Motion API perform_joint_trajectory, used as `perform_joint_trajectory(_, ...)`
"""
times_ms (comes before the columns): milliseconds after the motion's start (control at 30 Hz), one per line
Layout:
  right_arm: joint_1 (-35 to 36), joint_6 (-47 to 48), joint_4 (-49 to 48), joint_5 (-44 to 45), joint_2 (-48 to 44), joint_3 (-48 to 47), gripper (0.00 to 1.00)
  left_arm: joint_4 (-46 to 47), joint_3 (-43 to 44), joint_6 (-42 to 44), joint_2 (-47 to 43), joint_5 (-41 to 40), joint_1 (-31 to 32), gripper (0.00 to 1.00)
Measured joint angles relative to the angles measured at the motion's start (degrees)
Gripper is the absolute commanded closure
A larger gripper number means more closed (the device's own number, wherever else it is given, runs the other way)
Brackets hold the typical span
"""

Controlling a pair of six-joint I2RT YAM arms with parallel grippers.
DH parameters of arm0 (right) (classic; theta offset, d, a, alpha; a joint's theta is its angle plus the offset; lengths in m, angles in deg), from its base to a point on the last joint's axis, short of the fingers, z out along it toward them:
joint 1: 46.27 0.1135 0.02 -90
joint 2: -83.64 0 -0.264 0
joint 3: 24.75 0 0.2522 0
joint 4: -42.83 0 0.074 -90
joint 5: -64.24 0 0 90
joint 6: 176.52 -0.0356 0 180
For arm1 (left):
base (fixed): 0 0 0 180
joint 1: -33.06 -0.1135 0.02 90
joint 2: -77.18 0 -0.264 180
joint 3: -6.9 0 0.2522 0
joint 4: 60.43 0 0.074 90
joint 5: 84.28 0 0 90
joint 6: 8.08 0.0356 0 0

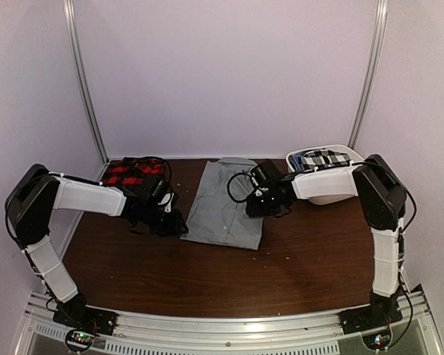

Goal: Fold and stack the long sleeve shirts
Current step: Smooth out the 2/3-rectangle-folded shirt at the center of the board.

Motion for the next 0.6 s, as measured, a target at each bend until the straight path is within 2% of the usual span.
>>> perform_joint_trajectory(233, 2.7, -1.2, 1.7, 1.6, -8.7, 5.7, 0.54, 0.5, -4.0, -0.8, -0.2, -2.3, 0.0, 0.65)
perform_joint_trajectory(400, 7.0, -3.7, 0.9, 2.1, -15.4, 13.6, 0.61, 1.9, -5.3, -1.3, -0.9, -2.5, 0.0, 0.64)
perform_joint_trajectory(600, 10.7, -6.1, 0.9, 2.1, -16.5, 15.9, 0.65, 2.5, -5.5, -1.7, -0.9, -2.4, 0.0, 0.65)
